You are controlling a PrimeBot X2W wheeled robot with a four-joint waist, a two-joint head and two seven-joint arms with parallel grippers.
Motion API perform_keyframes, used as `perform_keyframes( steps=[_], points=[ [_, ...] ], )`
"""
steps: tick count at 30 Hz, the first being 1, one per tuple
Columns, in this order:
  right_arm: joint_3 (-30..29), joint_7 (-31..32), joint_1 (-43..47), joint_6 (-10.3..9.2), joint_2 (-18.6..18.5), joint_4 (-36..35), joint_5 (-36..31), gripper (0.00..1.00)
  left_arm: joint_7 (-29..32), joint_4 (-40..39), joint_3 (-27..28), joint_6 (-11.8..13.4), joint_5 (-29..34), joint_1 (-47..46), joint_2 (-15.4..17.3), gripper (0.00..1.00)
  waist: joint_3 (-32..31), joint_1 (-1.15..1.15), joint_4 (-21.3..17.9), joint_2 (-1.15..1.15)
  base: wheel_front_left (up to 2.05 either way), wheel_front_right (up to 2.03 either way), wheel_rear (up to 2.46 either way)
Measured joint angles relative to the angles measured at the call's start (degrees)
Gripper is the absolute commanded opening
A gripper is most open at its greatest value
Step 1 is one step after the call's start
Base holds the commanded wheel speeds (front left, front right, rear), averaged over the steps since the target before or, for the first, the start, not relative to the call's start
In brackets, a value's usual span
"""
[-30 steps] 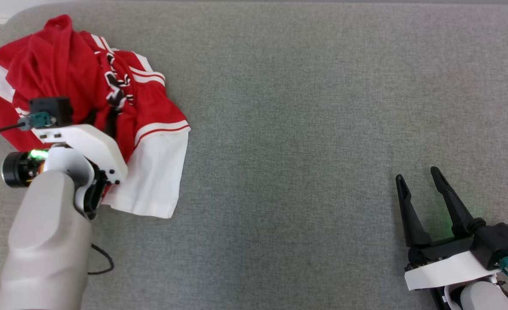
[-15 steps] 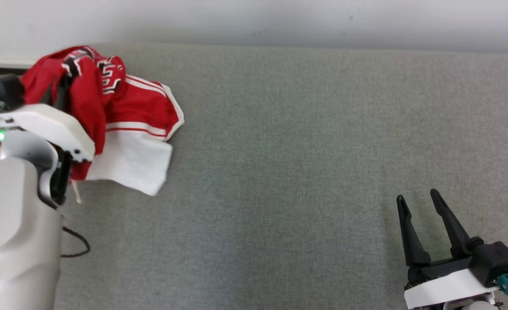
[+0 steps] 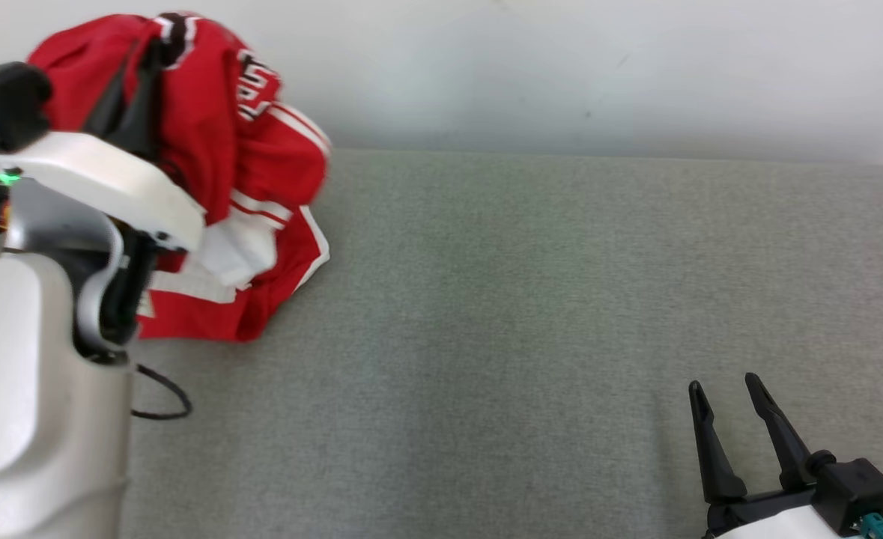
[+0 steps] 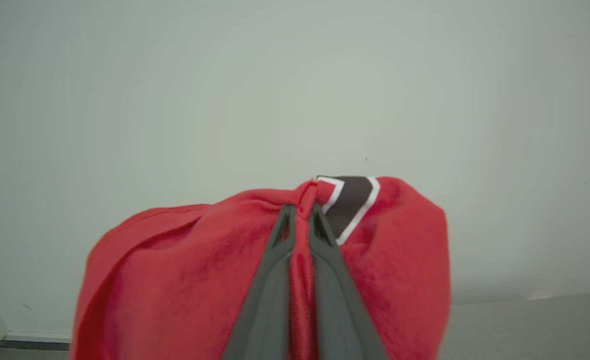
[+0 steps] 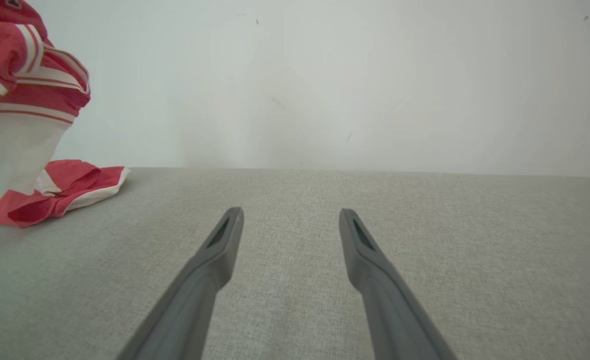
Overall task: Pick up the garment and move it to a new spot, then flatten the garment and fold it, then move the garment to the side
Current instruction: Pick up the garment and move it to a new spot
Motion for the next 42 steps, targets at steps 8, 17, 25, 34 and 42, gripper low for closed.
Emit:
perform_keyframes(
  steps=[8, 17, 25, 34, 42],
  points=[
    [-1.0, 0.0, 1.4, 0.0, 0.4, -0.4, 0.2, 1.0, 5.9, -15.8, -5.3, -0.5, -3.5, 5.7, -4.9, 0.0, -2.0, 0.0, -3.7, 0.0, 0.0, 0.0, 0.0],
    [-1.3, 0.0, 2.1, 0.0, 0.7, -0.9, 0.5, 1.0, 8.4, -23.8, -15.0, 0.5, -6.9, 12.0, -10.5, 0.0, -2.6, 0.0, -10.2, 0.0, 0.0, 0.0, 0.0],
    [-1.0, 0.0, 1.9, 0.0, 1.0, -1.1, 1.2, 1.0, 4.2, -16.3, -21.9, 4.2, -10.7, 14.2, -12.0, 0.0, -1.4, 0.0, -17.7, 0.0, 0.0, 0.0, 0.0],
    [-1.1, 0.0, 1.1, 0.0, 1.0, -1.2, 2.1, 1.0, -2.9, 4.8, -26.5, 8.6, -16.8, 10.0, -12.2, 0.0, 1.9, 0.0, -23.6, 0.0, 0.0, 0.0, 0.0],
    [-0.6, 0.0, 1.0, 0.0, 1.1, -1.2, 2.8, 1.0, -11.0, 24.7, -25.9, 8.4, -16.0, 6.7, -12.2, 0.0, 3.6, 0.0, -24.2, 0.0, 0.0, 0.0, 0.0]
  ],
)
